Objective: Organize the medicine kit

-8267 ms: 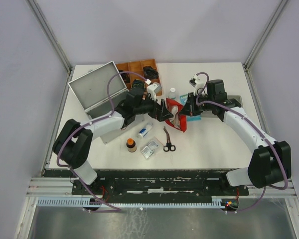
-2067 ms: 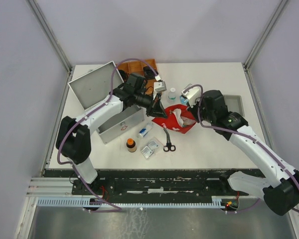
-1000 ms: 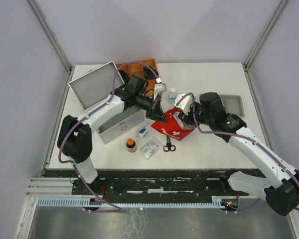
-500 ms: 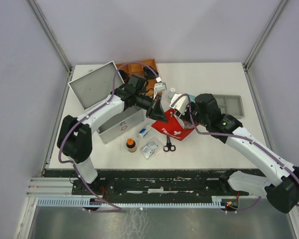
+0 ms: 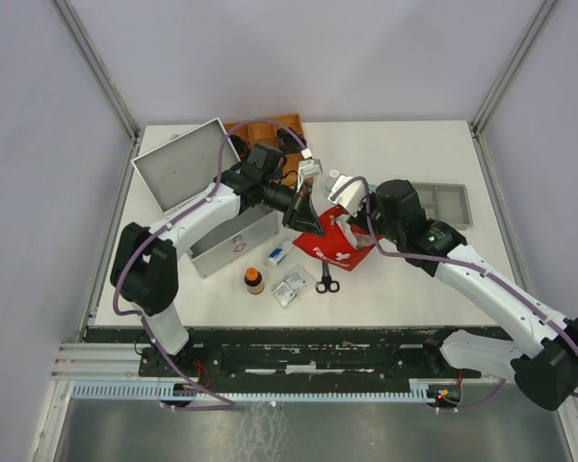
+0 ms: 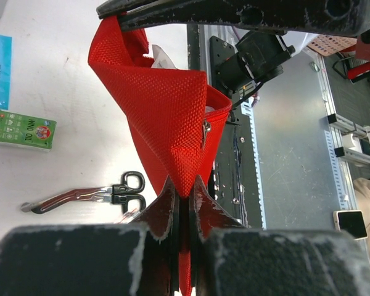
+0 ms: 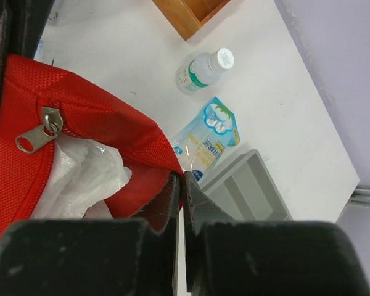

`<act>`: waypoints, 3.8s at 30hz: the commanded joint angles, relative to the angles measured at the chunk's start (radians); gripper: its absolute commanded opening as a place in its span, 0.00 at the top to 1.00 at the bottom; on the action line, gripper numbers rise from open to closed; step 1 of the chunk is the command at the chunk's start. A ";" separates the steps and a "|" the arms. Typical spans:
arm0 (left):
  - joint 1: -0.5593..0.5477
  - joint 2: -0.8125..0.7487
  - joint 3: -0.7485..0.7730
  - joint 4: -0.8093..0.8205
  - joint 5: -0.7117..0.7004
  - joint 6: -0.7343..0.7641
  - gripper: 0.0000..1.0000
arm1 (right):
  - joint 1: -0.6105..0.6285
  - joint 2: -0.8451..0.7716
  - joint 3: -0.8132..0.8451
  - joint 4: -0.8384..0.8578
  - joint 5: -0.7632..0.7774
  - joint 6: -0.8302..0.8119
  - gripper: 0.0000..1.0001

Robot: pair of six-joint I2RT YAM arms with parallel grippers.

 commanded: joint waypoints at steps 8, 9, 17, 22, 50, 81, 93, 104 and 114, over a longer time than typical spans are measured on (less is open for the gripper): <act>-0.003 -0.013 0.046 -0.007 -0.113 -0.001 0.97 | -0.010 -0.070 0.017 0.053 0.059 0.146 0.99; -0.001 -0.014 0.047 -0.009 -0.127 0.002 0.97 | -0.016 -0.072 0.018 0.053 0.057 0.152 0.99; -0.003 -0.013 0.062 -0.060 -0.225 0.092 0.97 | -0.083 -0.047 0.088 -0.019 -0.001 0.270 0.99; 0.005 -0.006 0.071 -0.024 -0.266 0.030 0.97 | -0.093 -0.060 0.066 -0.001 -0.055 0.269 0.99; 0.077 -0.062 0.001 0.163 -0.196 -0.138 0.97 | -0.107 -0.018 0.101 -0.163 -0.262 0.181 0.52; 0.077 -0.090 -0.025 0.135 0.050 -0.038 0.97 | -0.320 0.076 0.079 -0.038 -0.386 0.242 0.22; 0.075 -0.124 -0.061 0.286 -0.147 -0.201 0.97 | -0.320 -0.036 0.165 -0.179 -0.471 0.249 0.24; 0.053 -0.144 -0.084 0.490 -0.336 -0.451 0.97 | -0.265 0.046 0.199 0.034 -0.759 0.554 0.44; -0.003 -0.185 -0.152 0.625 -0.404 -0.571 0.97 | -0.236 0.121 0.110 0.282 -0.683 0.816 0.50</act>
